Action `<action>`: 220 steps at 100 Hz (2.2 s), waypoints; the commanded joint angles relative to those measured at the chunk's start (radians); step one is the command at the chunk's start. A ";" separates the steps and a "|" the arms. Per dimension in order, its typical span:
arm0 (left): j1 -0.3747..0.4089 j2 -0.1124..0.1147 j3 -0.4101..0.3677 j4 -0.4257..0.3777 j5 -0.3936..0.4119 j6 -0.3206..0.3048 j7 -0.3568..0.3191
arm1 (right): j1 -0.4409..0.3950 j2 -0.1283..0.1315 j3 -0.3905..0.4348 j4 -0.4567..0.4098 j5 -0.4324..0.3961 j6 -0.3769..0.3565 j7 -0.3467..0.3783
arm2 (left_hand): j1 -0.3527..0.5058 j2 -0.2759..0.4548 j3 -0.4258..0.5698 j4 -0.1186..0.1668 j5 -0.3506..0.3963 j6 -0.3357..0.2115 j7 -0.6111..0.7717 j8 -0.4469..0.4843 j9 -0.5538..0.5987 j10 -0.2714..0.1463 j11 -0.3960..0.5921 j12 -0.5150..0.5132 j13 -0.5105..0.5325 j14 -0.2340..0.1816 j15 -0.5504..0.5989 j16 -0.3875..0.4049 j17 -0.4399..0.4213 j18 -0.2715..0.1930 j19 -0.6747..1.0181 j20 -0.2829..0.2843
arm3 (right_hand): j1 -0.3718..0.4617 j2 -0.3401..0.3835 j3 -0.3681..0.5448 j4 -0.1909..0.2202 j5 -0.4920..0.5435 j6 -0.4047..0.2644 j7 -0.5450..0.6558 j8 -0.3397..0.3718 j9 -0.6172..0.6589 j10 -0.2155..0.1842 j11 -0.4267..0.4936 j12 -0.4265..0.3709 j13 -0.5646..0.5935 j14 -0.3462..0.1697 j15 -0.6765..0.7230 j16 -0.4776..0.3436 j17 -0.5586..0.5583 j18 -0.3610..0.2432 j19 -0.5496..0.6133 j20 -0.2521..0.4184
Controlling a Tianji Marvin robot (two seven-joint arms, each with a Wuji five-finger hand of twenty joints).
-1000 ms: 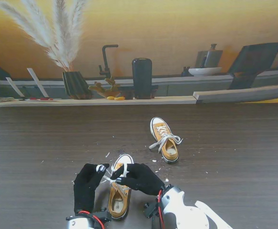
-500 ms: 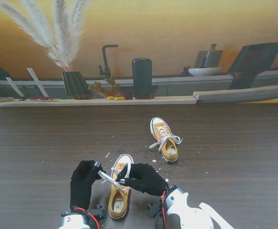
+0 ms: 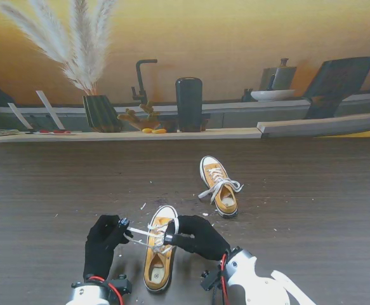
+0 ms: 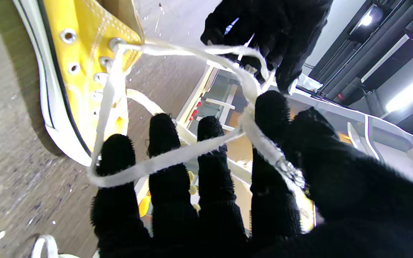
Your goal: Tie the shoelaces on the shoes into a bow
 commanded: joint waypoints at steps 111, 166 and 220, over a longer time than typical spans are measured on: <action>0.056 -0.036 -0.123 0.014 0.102 0.068 0.171 | -0.072 -0.021 0.116 0.097 -0.215 -0.089 -0.184 | -0.076 -0.163 0.327 0.052 0.065 0.196 0.044 -0.011 0.099 -0.009 0.052 0.047 0.163 0.017 0.094 0.046 0.172 0.079 0.121 0.058 | 0.042 -0.042 0.036 -0.006 0.087 0.104 0.025 -0.011 0.335 -0.083 -0.182 -0.177 0.270 0.007 -0.094 -0.006 0.163 0.032 0.084 -0.094; 0.073 -0.053 -0.191 0.052 0.149 0.099 0.239 | -0.090 -0.055 0.141 0.167 -0.439 -0.063 -0.490 | -0.099 -0.187 0.373 0.065 0.079 0.194 0.048 -0.022 0.108 -0.010 0.046 0.045 0.162 0.020 0.082 0.036 0.167 0.081 0.115 0.051 | 0.036 -0.231 0.230 -0.020 0.202 0.278 0.102 -0.005 0.584 0.119 -0.059 -0.064 0.543 0.016 0.326 0.143 0.576 0.086 0.369 -0.027; 0.094 -0.063 -0.246 0.040 0.160 0.189 0.268 | -0.121 -0.040 0.171 0.137 -0.592 0.181 -0.559 | -0.083 -0.180 0.365 0.057 0.074 0.214 0.049 -0.044 0.100 0.005 0.040 0.046 0.151 0.033 0.082 0.032 0.156 0.091 0.108 0.049 | 0.060 -0.256 0.261 -0.020 0.225 0.335 0.112 0.050 0.609 0.170 -0.019 -0.006 0.542 0.048 0.467 0.178 0.651 0.130 0.382 0.086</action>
